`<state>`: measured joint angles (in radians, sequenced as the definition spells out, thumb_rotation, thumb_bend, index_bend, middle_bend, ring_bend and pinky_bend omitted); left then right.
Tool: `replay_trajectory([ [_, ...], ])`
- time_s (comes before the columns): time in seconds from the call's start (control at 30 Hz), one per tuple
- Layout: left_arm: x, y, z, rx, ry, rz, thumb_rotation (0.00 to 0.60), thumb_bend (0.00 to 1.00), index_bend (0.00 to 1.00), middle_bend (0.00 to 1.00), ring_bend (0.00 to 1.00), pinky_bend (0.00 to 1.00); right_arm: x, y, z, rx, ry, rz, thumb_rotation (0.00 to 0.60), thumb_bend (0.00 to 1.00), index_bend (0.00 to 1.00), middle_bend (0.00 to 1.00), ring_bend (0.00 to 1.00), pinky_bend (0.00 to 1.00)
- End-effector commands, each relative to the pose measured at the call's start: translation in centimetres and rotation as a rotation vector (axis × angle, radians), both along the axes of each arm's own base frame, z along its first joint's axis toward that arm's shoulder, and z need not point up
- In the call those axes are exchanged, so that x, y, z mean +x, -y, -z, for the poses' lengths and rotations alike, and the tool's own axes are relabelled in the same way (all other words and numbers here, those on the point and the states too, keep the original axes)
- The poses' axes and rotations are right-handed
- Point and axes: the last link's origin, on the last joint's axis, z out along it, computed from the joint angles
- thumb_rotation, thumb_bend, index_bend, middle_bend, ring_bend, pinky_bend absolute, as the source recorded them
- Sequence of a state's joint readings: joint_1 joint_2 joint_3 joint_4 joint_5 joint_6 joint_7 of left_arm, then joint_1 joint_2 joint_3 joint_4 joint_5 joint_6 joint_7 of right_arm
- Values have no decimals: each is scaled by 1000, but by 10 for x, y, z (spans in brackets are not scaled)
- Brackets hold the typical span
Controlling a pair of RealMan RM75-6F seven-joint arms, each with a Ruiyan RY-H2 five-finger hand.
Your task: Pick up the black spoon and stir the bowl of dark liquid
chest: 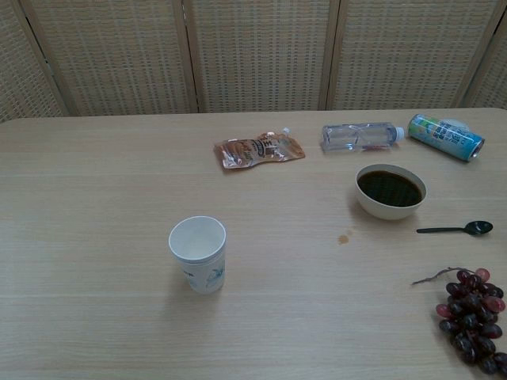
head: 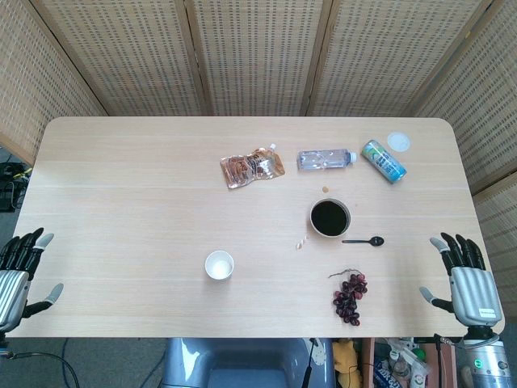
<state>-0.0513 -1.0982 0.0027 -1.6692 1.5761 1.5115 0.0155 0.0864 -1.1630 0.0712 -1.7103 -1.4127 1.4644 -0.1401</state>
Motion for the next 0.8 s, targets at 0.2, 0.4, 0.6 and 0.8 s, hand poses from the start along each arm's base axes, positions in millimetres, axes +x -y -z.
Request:
replay_trajectory([
  [0.2,2,-3,-1,3,-5,5,600,313,0,0,0,0,0,4,1,9,-5,-5,600,332,172,244,146,211],
  [0.4,2,-3,-3,8,-10,5,600,313,0,0,0,0,3,12,2,34,-13,-24,600,332,201,351,299,460],
  [0.6,3,-3,-5,16,-14,6,600,313,0,0,0,0,7,25,1,81,-37,-44,600,332,227,509,489,661],
  [0.8,3,-5,-7,22,-23,2,600,313,0,0,0,0,14,41,4,145,-37,-60,600,413,259,729,752,816],
])
